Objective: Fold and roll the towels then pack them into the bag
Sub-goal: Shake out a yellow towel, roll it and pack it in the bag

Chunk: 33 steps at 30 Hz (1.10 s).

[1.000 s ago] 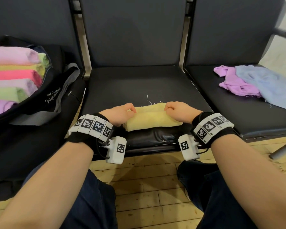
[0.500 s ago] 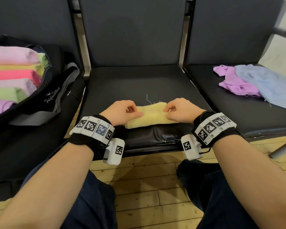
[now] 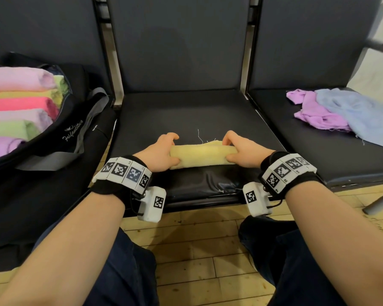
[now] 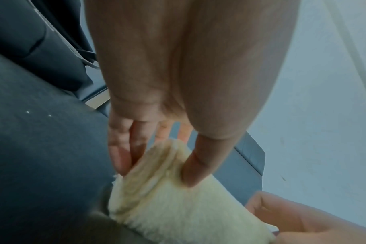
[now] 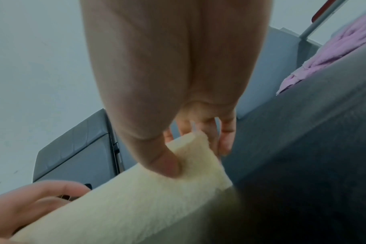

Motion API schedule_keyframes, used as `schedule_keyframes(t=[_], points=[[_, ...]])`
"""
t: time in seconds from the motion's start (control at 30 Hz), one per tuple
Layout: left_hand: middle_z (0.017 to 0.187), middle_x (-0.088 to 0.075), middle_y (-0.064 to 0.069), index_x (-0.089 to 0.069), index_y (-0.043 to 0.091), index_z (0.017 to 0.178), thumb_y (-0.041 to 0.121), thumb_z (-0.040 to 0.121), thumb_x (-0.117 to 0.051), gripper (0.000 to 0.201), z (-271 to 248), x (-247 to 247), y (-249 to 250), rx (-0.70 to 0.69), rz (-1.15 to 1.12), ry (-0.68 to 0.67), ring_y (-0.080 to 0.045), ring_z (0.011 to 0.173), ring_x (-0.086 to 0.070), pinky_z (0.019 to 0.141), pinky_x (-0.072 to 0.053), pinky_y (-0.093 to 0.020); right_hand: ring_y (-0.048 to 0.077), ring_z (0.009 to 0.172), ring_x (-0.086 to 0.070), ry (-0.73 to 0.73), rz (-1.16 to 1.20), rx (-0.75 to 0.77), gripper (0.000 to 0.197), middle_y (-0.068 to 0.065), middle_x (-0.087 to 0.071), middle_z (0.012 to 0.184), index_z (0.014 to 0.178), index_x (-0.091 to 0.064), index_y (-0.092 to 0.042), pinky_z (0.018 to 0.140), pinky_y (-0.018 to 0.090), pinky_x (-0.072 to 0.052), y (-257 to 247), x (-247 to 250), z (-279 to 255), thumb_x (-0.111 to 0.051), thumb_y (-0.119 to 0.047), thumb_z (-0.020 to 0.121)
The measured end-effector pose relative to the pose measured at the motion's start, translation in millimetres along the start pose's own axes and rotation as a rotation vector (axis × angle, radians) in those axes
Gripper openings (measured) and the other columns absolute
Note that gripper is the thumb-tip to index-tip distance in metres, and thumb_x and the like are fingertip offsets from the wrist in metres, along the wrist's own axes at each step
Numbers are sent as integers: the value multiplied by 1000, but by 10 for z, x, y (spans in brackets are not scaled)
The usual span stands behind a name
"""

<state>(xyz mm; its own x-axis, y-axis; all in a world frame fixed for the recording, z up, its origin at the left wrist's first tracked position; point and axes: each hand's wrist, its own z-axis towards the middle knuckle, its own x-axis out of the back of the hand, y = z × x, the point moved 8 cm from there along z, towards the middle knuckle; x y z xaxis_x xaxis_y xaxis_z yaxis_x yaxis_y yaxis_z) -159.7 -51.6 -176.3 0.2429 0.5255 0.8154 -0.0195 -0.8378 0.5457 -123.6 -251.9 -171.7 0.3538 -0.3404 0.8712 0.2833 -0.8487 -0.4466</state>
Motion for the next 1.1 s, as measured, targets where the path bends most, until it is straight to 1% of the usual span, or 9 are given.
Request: schedule_keyframes(t=[0.13,0.3,0.43,0.53,0.63,0.73,0.87,0.97,1.1], points=[[123,-35,-5,-32,29,135,17,93,-49,47,4,18,0,29,-118,19,-24,98,-52,86,-44,-32,19,108,-47,48,89,-24,26,2,-48,118,120,-53,-15,86,28,-36,42,59,15,-45,-15,95],[122,-48,-1,-55,24,126,23,100,-35,33,-26,10,81,10,-51,-55,-15,108,-45,89,-34,-26,21,114,-49,-14,124,-105,35,5,-56,119,118,-59,-10,90,27,-34,75,0,33,-30,-18,100],[123,-54,3,-60,24,121,29,101,-33,34,-52,-45,21,46,-4,-140,-16,116,-47,94,-38,-30,19,103,-49,-40,108,-138,16,-1,-53,108,100,-55,-19,85,27,-36,102,-40,52,-39,-24,98],[123,-42,4,-62,27,117,32,99,-43,27,-31,21,18,-26,81,-30,-17,118,-36,105,-32,-35,18,93,-52,144,108,-57,10,-2,-53,105,96,-53,-23,83,31,-43,119,105,84,-58,-23,88],[107,-51,3,-62,24,102,25,95,-53,11,-49,119,111,-148,-39,122,-15,101,-51,86,-42,-23,15,78,-55,262,183,88,10,-4,-59,86,84,-58,-20,75,28,-45,1,198,32,-68,-19,84],[88,-60,7,-65,23,92,35,94,-55,15,-73,173,97,-125,-60,177,-12,85,-57,67,-40,-16,11,76,-59,224,208,61,18,-5,-63,79,76,-66,-18,72,25,-47,18,175,7,-71,-34,84],[103,-61,8,-63,24,111,58,85,-56,43,-103,85,52,-40,16,3,-11,96,-56,82,-43,-24,15,97,-57,-20,124,-37,40,-4,-60,104,109,-63,-21,87,31,-47,94,-4,-43,-76,-40,77],[121,-49,5,-49,21,128,38,80,-74,57,-138,-42,48,-29,124,-149,-15,108,-48,93,-40,-29,20,106,-53,-71,81,-22,56,-1,-54,113,125,-50,-20,89,32,-44,56,-88,-61,-77,-18,77],[124,-47,-1,-43,17,132,21,82,-72,58,-74,-29,-7,-34,101,-120,-20,111,-51,92,-42,-31,18,109,-47,19,92,18,58,2,-46,124,133,-44,-17,88,26,-38,33,-39,-24,-70,-10,81]])
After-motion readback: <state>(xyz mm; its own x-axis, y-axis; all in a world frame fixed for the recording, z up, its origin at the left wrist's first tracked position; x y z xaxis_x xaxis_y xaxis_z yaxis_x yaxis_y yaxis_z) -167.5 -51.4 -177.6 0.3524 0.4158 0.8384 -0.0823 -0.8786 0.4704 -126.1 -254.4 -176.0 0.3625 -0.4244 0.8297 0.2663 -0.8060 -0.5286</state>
